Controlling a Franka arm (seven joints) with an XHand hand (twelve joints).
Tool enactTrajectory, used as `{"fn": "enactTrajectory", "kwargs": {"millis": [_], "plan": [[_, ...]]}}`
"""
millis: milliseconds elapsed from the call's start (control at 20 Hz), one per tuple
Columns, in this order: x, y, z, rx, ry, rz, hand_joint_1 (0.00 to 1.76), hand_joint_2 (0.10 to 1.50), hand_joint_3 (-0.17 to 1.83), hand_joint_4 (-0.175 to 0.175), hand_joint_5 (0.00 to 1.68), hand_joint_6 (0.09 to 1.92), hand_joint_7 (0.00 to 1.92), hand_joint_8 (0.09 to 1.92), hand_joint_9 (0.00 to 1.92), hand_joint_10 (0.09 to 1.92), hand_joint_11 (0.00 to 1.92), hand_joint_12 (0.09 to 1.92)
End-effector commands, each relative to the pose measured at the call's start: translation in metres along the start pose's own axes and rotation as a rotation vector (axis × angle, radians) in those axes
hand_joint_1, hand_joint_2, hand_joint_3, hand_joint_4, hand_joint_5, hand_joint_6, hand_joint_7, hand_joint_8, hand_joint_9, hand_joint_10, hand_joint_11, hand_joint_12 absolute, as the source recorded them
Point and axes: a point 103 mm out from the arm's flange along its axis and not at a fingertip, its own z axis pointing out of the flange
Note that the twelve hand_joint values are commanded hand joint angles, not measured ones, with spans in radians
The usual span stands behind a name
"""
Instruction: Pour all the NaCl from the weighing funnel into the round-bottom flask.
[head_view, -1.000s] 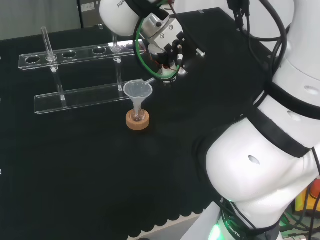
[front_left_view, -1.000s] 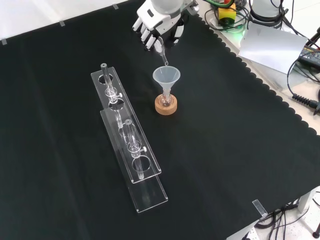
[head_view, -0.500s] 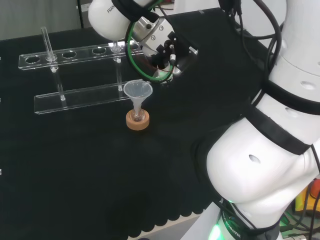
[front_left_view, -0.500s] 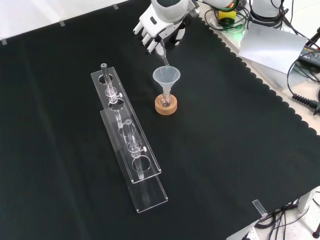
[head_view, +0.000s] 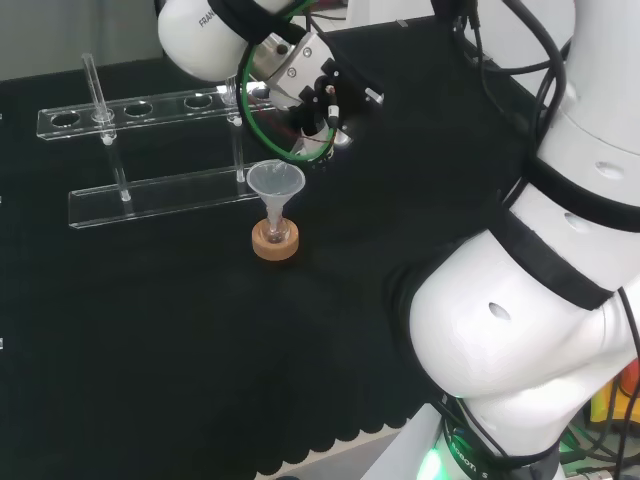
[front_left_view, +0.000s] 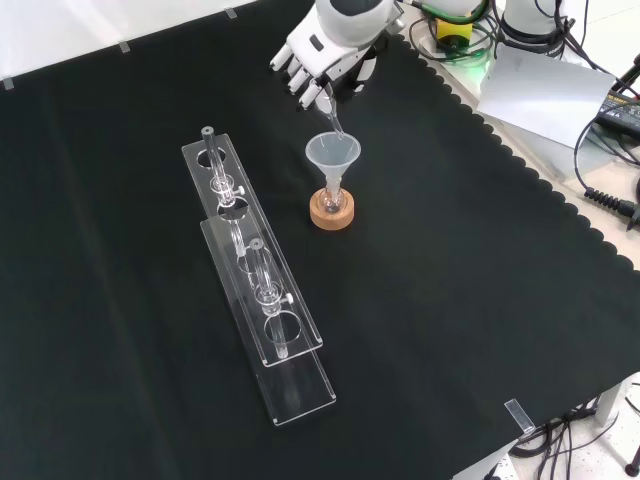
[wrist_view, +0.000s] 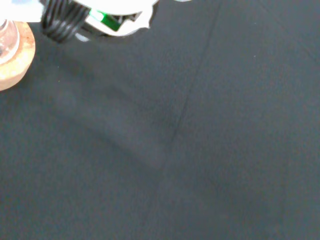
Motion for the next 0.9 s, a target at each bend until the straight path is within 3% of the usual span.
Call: {"fn": "enactTrajectory", "kwargs": {"millis": [50,900], "plan": [[-0.0109,0.0054,0.0144,0.063,-0.048,0.023,1.08,0.71,0.70,0.175,1.12,0.97,0.84,0.67,1.07,0.41,0.63,1.21],[-0.0028,0.0078,0.0057,0.050,-0.123,0.017,1.08,0.70,0.71,0.175,1.12,0.97,0.83,0.66,1.07,0.41,0.63,1.21]]}}
